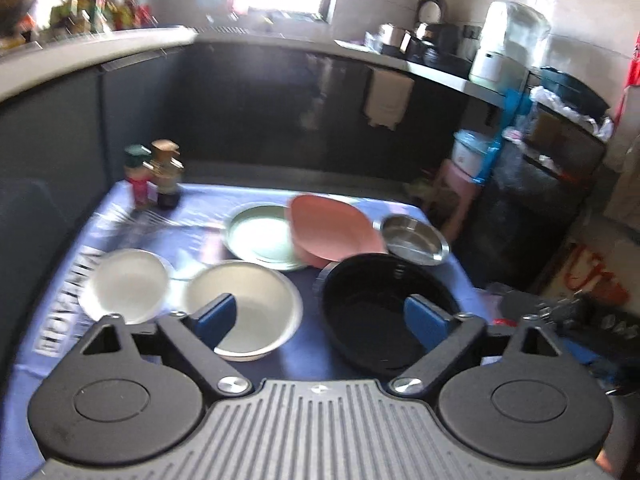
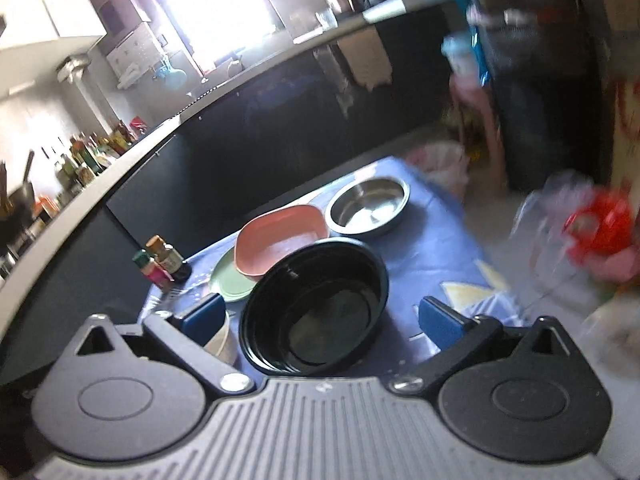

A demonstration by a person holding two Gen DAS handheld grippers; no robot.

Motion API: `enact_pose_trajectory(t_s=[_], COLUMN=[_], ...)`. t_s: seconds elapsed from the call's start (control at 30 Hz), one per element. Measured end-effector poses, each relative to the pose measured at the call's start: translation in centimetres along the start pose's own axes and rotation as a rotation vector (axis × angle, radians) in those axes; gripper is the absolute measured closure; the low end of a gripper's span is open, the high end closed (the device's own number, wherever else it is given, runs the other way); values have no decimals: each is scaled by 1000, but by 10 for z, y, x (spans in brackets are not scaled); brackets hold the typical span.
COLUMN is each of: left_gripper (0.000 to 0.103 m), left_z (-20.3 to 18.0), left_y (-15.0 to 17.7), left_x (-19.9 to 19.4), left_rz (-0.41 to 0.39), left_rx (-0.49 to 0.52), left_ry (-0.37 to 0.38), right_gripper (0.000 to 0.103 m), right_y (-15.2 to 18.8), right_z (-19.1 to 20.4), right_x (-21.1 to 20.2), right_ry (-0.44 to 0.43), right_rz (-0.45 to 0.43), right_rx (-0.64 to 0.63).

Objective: Organize plates and bowls
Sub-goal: 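Close both grippers on the rim of the large black bowl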

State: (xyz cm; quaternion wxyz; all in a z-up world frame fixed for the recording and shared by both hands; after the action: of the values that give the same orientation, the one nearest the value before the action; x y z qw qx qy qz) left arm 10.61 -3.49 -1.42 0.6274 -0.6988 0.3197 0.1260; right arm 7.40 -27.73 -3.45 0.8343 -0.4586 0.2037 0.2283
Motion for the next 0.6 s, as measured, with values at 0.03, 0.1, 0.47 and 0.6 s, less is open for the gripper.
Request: enact_pose_trajectory(t_s=[0.03,0.1,0.47,0.6], left_gripper=[26,39,54,54], left_z=[1,-1,-6,-3], left_y=[-1,-5,-21,-23], left_x=[7,23,100,118], left_rz=[15,48,169,191], left_rx=[-11,-26,-46,-40], left_ry=[25,68,105,88], right_gripper=[4,11,15,15], right_y=[-2,-4,-15,-16], right_z=[-3,-7,-34,-34], right_x=[5,13,52,64], right_ry=[3,5,8,7], right_rz=[12,26,86,106], right_rx=[9,24,90,86])
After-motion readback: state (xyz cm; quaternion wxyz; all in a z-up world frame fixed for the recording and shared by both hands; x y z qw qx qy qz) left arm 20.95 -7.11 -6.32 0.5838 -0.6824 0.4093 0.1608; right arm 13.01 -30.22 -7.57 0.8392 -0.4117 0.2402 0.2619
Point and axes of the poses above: each gripper's, at about its wrist camera, not at the fingertips, and x roughly the way its jaws point, z to its left, y to its underside, the point moved 1 cm from there along x, roughly the way its jaws point, and after that the axes turned 2 degrees about x, right-handed, at the moved point
